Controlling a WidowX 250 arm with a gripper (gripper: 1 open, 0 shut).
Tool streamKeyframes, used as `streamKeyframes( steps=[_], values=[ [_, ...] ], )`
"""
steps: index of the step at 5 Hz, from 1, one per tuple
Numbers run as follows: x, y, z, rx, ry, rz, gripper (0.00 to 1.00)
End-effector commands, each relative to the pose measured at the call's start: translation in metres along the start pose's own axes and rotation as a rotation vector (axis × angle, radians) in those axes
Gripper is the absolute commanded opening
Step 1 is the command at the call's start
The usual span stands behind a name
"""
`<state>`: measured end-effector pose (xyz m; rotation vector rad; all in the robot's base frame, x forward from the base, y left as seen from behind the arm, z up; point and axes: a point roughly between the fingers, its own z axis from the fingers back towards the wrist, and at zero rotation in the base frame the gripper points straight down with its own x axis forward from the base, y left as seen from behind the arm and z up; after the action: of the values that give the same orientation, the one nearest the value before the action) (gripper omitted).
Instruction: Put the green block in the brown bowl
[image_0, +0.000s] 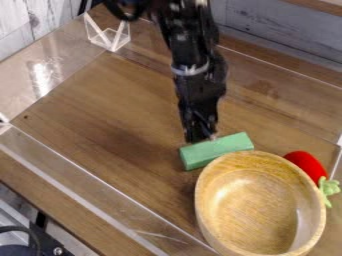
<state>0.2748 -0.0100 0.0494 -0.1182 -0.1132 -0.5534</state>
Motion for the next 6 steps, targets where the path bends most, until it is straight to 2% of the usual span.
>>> streamKeyframes(
  steps=[1,2,3,4,5,6],
  values=[
    [0.019,-0.004,0.033,0.078,-0.050,0.041,0.00],
    [0.023,-0.014,0.018,0.087,-0.061,0.047,1.00],
    [0.023,-0.020,0.001,0.087,-0.066,0.046,1.00],
    [0.026,-0.008,0.022,0.122,-0.070,0.063,0.00],
    [0.026,0.002,0.038,0.143,-0.078,0.084,0.00],
    [0.025,-0.001,0.023,0.147,-0.079,0.086,1.00]
  ],
)
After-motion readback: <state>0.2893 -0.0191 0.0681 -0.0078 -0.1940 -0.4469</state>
